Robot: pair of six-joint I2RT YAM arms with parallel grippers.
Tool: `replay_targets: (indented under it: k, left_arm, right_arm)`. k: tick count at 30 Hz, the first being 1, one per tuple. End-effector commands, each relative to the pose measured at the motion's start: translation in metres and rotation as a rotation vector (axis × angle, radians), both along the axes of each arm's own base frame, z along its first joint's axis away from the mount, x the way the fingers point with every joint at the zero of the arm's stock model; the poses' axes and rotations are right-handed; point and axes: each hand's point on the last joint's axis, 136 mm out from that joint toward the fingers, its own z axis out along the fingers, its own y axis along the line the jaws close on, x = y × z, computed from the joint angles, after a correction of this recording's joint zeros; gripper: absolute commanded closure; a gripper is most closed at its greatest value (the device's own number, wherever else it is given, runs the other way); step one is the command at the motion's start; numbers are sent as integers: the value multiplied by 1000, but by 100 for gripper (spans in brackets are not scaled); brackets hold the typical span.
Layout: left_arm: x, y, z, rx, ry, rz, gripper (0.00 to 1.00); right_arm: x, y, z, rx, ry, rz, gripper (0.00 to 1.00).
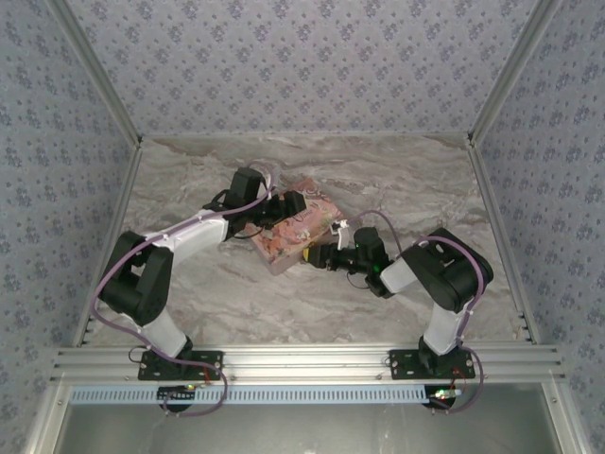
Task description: Unlock the padlock with the key
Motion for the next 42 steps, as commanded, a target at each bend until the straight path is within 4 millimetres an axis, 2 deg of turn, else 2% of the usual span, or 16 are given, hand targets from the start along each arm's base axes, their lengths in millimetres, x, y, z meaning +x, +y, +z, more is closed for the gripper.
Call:
replay_targets:
  k: [1,16,26,33,42]
  left_arm:
    - [-4,-2,-12,16,26,-11,19]
    - [-4,-1,-14,22,30,-7,18]
    - [-3,0,-13,21,27,-3,18]
    - [-3,0,-13,21,26,-1,18]
    - [-3,0,-14,24,31,0,18]
  right_arm:
    - [-1,3,10,27,-40,24,55]
    - [-5,-1,11,24,-47,32,64]
    - [-4,-4,7,14,-37,23,83]
    - [-3,-5,7,10,-31,13,92]
    - [1,-10,13,9,-44,-27,97]
